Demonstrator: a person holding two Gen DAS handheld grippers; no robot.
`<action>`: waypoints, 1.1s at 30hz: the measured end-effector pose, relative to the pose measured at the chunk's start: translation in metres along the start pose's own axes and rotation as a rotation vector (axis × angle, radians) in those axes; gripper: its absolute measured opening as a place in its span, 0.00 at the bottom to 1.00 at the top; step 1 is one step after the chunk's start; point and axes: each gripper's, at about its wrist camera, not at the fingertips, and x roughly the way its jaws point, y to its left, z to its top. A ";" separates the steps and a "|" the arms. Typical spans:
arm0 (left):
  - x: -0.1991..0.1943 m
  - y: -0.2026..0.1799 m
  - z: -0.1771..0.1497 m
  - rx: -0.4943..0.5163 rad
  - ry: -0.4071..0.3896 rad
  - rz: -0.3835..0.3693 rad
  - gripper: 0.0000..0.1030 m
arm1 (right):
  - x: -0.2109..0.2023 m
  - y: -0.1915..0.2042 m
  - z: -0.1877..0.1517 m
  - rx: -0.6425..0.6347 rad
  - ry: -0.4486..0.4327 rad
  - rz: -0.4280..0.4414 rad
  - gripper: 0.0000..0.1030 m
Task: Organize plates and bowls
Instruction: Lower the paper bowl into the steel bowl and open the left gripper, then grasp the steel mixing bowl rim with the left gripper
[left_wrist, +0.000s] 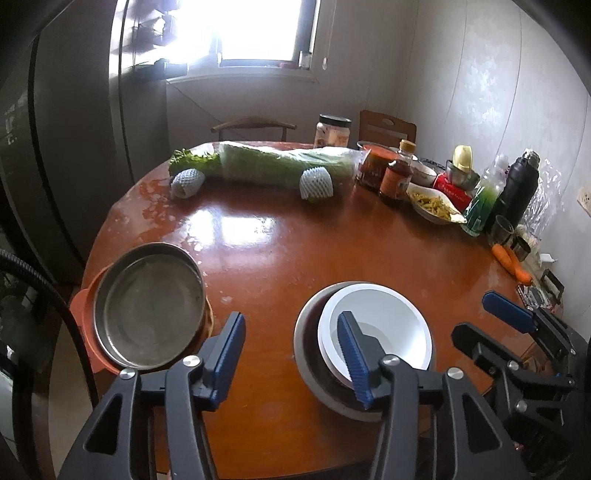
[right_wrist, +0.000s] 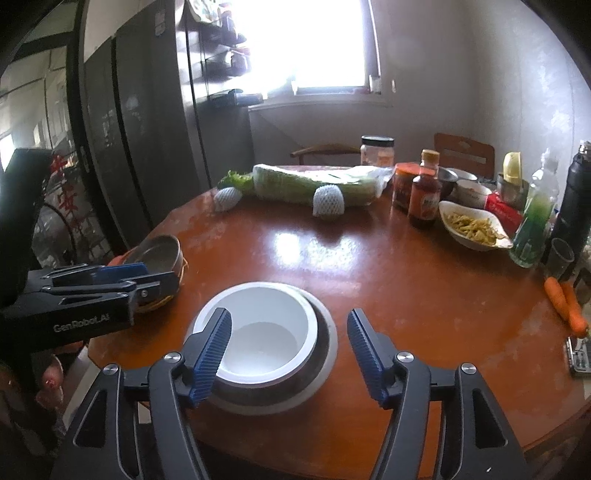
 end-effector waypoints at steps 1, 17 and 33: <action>-0.001 0.001 0.000 -0.001 -0.001 -0.002 0.53 | -0.002 0.000 0.001 0.002 -0.004 -0.003 0.67; 0.027 0.001 -0.009 -0.046 0.082 -0.012 0.69 | 0.008 -0.014 -0.004 0.060 0.047 0.012 0.72; 0.077 -0.008 -0.014 -0.033 0.175 -0.027 0.69 | 0.059 -0.024 -0.023 0.105 0.172 0.036 0.72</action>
